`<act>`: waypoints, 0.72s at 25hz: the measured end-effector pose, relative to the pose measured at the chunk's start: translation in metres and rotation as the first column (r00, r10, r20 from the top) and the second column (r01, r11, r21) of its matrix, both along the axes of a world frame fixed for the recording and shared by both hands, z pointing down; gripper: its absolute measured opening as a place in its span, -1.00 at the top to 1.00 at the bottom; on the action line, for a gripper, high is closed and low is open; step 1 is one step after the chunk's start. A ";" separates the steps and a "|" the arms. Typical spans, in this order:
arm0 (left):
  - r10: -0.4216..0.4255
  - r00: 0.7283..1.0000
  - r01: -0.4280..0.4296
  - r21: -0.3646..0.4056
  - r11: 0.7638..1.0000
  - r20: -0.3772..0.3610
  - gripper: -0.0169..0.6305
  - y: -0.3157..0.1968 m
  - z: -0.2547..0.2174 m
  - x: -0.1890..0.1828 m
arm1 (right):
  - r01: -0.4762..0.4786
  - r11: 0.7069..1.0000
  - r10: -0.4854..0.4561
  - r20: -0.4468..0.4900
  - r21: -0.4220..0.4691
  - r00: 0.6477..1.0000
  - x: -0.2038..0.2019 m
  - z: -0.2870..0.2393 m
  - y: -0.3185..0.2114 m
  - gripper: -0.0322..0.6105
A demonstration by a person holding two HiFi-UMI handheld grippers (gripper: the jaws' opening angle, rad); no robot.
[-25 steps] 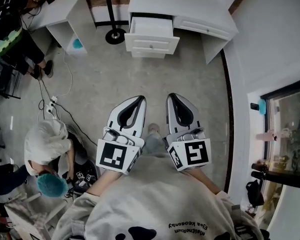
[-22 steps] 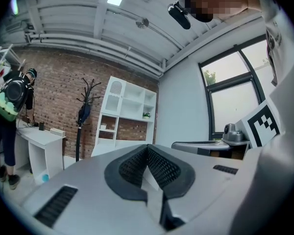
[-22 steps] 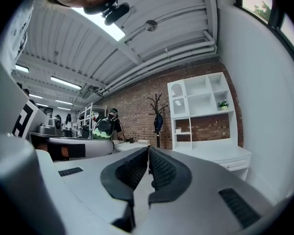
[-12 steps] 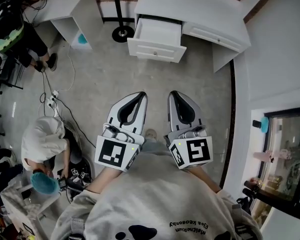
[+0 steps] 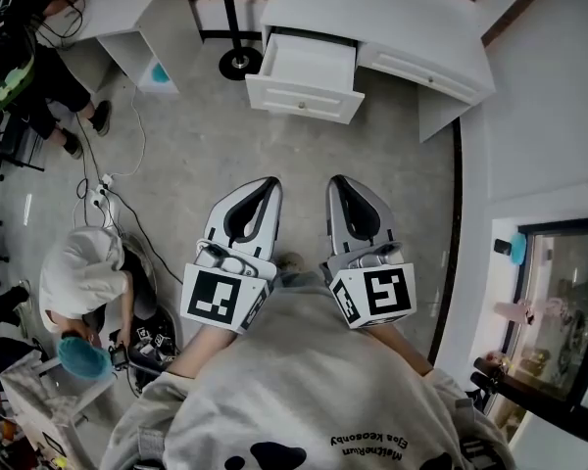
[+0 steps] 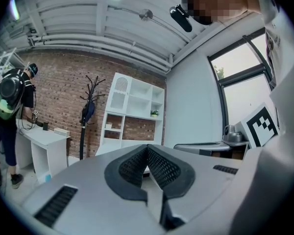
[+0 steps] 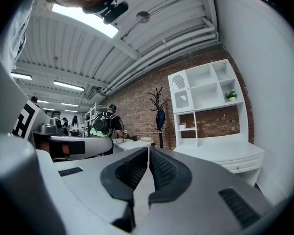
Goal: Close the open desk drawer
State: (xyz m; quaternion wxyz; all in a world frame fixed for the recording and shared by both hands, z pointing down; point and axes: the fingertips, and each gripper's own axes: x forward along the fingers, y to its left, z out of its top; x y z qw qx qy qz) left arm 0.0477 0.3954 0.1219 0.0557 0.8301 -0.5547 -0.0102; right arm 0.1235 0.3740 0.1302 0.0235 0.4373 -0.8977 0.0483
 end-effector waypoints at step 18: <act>0.088 0.996 -0.088 -0.003 0.996 0.000 0.89 -0.111 0.005 -0.017 | -0.097 0.995 0.097 -0.008 0.011 0.995 -0.007 0.003 -0.107 0.79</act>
